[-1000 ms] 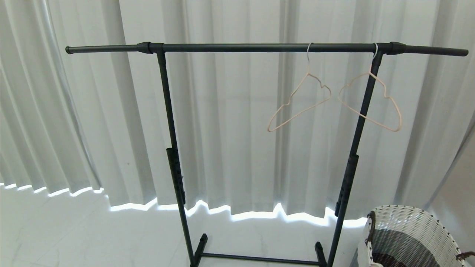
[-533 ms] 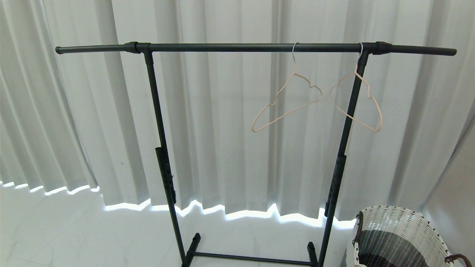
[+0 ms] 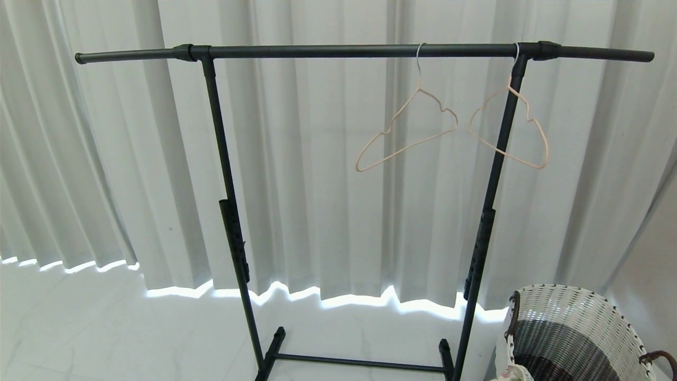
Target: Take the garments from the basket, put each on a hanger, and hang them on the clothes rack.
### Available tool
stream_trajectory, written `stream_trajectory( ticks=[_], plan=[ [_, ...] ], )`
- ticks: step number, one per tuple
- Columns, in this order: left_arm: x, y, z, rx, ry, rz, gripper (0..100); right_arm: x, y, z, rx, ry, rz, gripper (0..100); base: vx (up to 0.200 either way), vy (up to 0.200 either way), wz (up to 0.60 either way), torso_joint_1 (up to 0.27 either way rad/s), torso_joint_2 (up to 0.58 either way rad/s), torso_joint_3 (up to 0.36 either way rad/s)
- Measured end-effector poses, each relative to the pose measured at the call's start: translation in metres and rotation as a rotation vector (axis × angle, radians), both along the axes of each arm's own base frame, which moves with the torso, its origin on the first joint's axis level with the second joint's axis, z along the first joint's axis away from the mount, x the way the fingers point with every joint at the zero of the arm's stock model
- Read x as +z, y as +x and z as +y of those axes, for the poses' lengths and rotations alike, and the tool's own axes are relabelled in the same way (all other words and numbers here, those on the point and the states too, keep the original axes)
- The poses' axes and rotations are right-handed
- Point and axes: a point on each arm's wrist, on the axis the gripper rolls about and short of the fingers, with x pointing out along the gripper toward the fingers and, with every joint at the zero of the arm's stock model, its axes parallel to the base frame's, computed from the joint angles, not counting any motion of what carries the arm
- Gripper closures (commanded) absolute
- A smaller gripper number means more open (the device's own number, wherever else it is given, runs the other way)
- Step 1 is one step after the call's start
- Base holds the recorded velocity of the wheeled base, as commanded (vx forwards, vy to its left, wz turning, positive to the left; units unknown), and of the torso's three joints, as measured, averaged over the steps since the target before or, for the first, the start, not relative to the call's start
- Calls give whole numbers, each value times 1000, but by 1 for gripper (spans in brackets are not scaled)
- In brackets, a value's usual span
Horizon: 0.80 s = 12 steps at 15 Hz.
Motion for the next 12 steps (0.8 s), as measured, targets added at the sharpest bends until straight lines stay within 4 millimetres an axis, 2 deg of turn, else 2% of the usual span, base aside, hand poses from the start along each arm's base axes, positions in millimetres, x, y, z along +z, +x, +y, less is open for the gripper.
stream_trajectory(
  ticks=[8,11,12],
  plan=[
    [0,0,0,0,1,-2,0,0,0,0,3,-12,-2,0,0,0,0,-15,52,33],
    [0,0,0,-1,1,-2,0,0,0,0,1,-10,-2,0,-200,0,0,-7,33,20],
    [0,0,0,0,2,-2,0,0,0,0,0,-5,-2,0,0,0,0,0,0,0]
  ],
)
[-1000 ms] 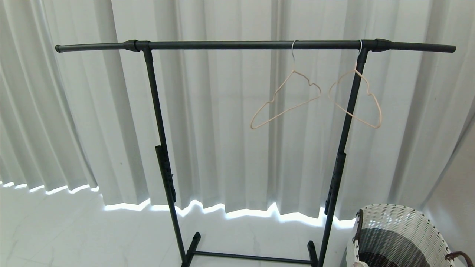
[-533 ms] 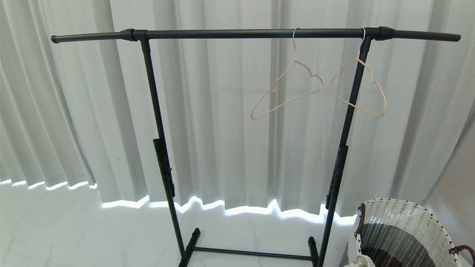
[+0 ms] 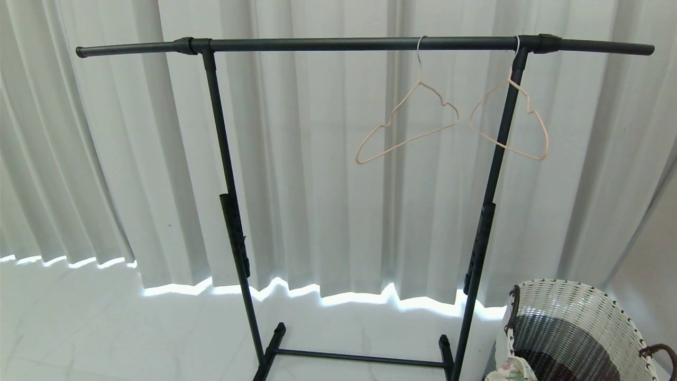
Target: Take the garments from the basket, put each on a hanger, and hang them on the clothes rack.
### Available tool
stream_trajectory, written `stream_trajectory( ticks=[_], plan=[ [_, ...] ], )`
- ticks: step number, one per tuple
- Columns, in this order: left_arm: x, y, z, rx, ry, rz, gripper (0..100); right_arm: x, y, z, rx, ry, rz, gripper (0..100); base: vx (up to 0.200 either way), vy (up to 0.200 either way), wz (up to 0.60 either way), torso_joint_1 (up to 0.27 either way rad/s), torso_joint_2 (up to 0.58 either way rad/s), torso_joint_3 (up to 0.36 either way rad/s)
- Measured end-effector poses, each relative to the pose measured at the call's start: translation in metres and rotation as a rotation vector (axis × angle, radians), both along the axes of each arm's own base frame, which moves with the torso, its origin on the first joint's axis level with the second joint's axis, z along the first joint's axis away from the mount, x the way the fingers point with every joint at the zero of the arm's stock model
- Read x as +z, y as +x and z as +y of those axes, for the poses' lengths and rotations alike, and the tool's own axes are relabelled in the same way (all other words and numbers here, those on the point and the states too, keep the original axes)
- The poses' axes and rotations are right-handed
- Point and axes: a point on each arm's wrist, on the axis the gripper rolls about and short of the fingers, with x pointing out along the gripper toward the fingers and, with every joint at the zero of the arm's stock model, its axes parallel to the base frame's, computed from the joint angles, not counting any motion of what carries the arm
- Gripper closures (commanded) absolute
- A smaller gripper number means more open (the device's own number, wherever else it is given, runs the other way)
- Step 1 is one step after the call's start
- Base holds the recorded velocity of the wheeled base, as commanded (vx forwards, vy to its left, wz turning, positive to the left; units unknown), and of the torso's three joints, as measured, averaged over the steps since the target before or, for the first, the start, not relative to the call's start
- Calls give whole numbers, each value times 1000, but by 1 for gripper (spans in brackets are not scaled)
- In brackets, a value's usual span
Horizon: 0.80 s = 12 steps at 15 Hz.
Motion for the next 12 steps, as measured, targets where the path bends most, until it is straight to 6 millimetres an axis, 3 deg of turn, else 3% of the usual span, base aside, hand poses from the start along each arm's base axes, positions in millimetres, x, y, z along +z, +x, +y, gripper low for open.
stream_trajectory(
  ticks=[12],
  plan=[
    [0,0,0,0,-3,-1,0,0,0,0,1,-48,-1,0,0,0,0,0,0,0]
  ],
)
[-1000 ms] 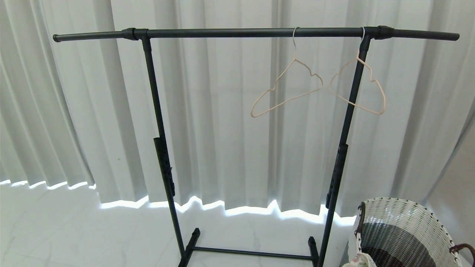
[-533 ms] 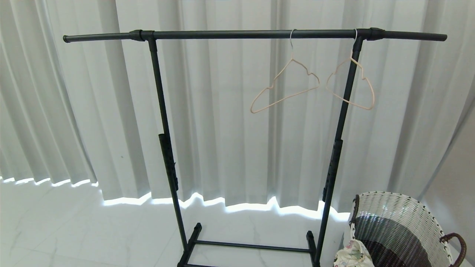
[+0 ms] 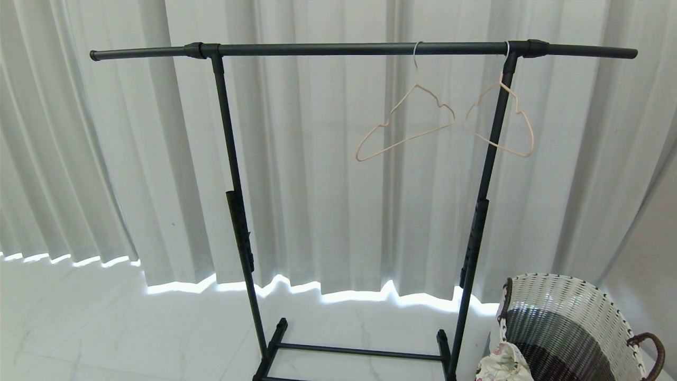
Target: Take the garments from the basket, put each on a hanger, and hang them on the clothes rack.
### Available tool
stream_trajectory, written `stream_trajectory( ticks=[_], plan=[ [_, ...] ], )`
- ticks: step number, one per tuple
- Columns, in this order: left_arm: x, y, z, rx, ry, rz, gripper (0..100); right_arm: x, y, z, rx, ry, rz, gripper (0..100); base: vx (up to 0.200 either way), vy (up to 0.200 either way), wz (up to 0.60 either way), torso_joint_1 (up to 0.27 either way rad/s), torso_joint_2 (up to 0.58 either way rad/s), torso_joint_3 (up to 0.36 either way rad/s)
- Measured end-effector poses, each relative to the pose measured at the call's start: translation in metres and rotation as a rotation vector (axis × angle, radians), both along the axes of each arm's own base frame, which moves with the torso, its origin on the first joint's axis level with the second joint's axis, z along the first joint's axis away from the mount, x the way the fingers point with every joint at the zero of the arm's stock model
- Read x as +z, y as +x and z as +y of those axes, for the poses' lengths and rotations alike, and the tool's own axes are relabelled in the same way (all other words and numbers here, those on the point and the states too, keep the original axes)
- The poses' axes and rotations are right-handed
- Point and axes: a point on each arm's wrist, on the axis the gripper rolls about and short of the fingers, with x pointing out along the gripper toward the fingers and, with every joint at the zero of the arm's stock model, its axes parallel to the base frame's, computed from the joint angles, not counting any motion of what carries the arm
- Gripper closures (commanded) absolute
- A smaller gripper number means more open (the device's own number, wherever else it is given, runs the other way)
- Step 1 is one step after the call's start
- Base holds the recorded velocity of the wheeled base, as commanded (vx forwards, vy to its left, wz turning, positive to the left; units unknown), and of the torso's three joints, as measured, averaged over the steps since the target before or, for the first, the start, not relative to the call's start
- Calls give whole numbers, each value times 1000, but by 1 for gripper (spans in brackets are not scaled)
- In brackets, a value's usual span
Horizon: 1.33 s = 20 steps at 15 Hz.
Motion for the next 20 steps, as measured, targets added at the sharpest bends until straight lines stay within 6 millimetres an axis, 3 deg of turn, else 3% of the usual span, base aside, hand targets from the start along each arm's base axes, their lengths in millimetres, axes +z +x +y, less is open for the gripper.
stream_trajectory(
  ticks=[8,9,12,13,15,20],
  plan=[
    [0,0,0,1,0,0,0,3,0,0,5,-7,-26,0,0,0,0,0,0,0],
    [0,0,0,0,0,0,0,9,-1,0,17,6,-50,0,0,0,0,0,0,0],
    [0,0,0,1,0,0,0,60,-6,-1,63,106,-118,0,0,0,0,0,0,0],
    [0,0,0,0,0,0,0,73,0,-1,71,103,-54,0,0,0,0,0,0,0],
    [0,0,0,0,0,0,0,81,18,0,87,-11,153,0,0,0,0,0,0,0],
    [0,0,0,0,0,0,0,71,91,5,162,-231,649,0,0,0,0,0,0,0]
  ],
)
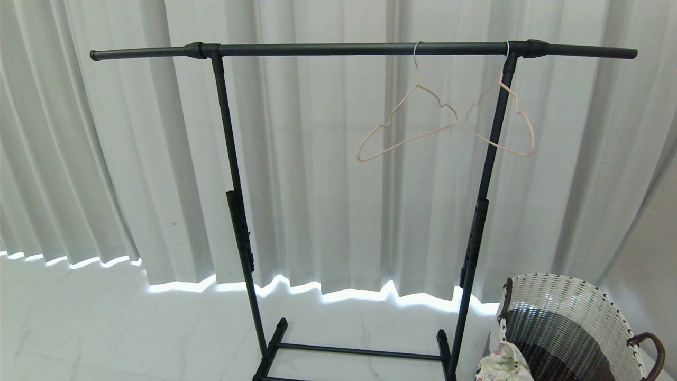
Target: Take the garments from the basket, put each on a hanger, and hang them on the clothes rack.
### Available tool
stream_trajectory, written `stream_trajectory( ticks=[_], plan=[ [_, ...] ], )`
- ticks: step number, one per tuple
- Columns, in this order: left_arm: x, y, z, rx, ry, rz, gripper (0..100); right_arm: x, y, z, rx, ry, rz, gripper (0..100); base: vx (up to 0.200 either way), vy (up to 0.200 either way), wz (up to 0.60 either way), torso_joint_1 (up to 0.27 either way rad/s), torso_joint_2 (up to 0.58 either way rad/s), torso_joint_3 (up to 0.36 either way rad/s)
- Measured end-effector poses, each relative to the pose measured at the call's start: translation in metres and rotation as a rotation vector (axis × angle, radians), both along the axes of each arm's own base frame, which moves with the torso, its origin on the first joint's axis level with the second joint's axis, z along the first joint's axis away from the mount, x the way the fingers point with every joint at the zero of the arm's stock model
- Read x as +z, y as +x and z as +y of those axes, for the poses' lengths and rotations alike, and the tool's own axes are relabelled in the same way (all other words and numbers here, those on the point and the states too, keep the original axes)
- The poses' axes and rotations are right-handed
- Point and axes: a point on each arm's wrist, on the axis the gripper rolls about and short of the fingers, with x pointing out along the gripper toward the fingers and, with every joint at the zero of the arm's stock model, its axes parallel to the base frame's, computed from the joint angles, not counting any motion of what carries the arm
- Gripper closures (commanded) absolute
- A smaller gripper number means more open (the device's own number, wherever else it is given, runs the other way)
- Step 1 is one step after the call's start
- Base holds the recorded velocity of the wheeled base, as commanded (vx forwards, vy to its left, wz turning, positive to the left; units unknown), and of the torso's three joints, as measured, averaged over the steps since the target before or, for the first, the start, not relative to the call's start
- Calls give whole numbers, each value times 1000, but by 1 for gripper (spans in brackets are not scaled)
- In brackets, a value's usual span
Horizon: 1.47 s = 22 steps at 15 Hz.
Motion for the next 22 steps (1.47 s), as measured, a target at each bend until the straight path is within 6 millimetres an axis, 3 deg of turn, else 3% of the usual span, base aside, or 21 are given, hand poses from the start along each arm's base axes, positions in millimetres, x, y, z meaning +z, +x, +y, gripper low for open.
stream_trajectory(
  ticks=[4,6,8,14,22],
  plan=[
    [0,0,0,1,0,0,0,-38,63,4,133,-166,290,0,0,0,0,0,0,0],
    [0,0,0,0,0,0,0,-61,81,4,173,-252,351,0,0,0,0,0,0,0],
    [0,0,0,0,0,0,0,-82,90,3,186,-282,428,0,0,0,0,0,0,0],
    [0,0,0,0,0,0,0,-118,114,-7,112,-315,514,0,0,0,0,0,0,0],
    [0,0,0,1,0,0,0,-135,131,-10,85,-321,477,0,0,0,0,0,0,0]
  ],
)
